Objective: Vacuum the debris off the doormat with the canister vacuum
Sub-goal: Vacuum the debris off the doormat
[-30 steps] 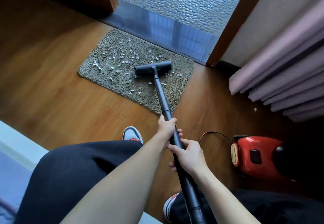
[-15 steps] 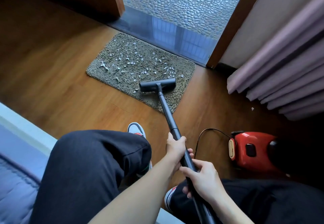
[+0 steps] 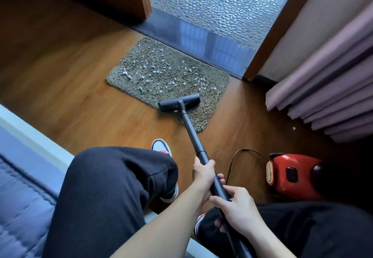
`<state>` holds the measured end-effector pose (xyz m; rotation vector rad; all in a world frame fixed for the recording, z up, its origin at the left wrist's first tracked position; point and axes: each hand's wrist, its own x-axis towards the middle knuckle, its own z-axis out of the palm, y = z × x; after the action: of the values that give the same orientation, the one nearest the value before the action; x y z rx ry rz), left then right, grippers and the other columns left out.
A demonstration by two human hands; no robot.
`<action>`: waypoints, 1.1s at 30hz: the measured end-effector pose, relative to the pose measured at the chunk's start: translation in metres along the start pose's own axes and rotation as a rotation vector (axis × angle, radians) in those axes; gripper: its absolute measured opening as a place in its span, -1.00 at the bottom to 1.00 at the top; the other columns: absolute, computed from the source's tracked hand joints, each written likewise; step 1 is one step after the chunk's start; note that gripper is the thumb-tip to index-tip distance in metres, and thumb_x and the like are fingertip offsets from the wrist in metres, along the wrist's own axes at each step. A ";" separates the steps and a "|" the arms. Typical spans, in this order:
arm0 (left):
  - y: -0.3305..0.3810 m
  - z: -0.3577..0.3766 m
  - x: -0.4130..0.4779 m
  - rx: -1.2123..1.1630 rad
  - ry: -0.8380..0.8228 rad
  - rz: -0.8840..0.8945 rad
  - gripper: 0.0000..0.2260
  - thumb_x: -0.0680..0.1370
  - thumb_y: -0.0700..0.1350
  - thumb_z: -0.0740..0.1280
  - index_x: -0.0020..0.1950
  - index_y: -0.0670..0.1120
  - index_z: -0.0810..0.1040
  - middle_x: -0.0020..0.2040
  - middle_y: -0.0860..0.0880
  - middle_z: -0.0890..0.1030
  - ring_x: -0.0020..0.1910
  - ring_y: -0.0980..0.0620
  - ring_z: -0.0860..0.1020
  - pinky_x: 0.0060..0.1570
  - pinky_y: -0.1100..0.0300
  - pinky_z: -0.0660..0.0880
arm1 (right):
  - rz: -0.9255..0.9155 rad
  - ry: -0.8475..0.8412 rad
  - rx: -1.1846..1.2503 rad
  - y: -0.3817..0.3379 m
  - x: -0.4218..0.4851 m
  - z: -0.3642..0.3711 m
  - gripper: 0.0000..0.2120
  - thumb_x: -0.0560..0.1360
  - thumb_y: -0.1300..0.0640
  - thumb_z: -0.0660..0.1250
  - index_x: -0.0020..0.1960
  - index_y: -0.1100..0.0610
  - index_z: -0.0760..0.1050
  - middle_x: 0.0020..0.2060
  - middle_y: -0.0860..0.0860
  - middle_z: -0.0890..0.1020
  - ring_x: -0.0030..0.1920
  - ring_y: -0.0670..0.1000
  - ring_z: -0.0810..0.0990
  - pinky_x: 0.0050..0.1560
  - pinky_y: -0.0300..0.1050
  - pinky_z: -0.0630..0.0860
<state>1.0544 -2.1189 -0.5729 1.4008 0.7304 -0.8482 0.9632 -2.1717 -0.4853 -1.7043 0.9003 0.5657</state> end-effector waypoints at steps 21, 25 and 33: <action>0.074 0.002 0.073 -0.040 0.037 0.072 -0.90 0.61 -0.27 0.26 0.10 -0.16 0.37 -0.28 -0.15 0.42 -0.62 0.06 0.46 -0.59 0.24 0.47 | -0.038 0.033 0.053 -0.059 0.081 0.011 -0.89 0.51 0.16 0.46 -0.04 0.22 0.64 -0.40 0.12 0.61 -0.48 0.13 0.68 -0.48 -0.11 0.58; 0.069 0.002 0.064 -0.029 0.046 0.066 -0.88 0.61 -0.26 0.26 0.12 -0.17 0.37 -0.28 -0.15 0.44 -0.60 0.04 0.47 -0.57 0.23 0.48 | -0.034 0.029 0.074 -0.054 0.070 0.008 -0.90 0.52 0.17 0.45 -0.04 0.21 0.64 -0.40 0.12 0.62 -0.47 0.14 0.68 -0.48 -0.11 0.57; 0.033 0.001 0.029 -0.007 0.024 0.034 -0.71 0.62 -0.23 0.24 0.33 -0.18 0.35 -0.25 -0.15 0.45 -0.57 0.03 0.48 -0.54 0.21 0.49 | -0.053 0.028 0.025 -0.025 0.029 0.003 -0.92 0.53 0.14 0.45 -0.02 0.14 0.65 -0.44 0.13 0.65 -0.40 0.25 0.72 -0.43 0.01 0.66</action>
<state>1.0977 -2.1224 -0.5801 1.4152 0.7256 -0.8028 1.0009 -2.1740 -0.4933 -1.7125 0.8764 0.4947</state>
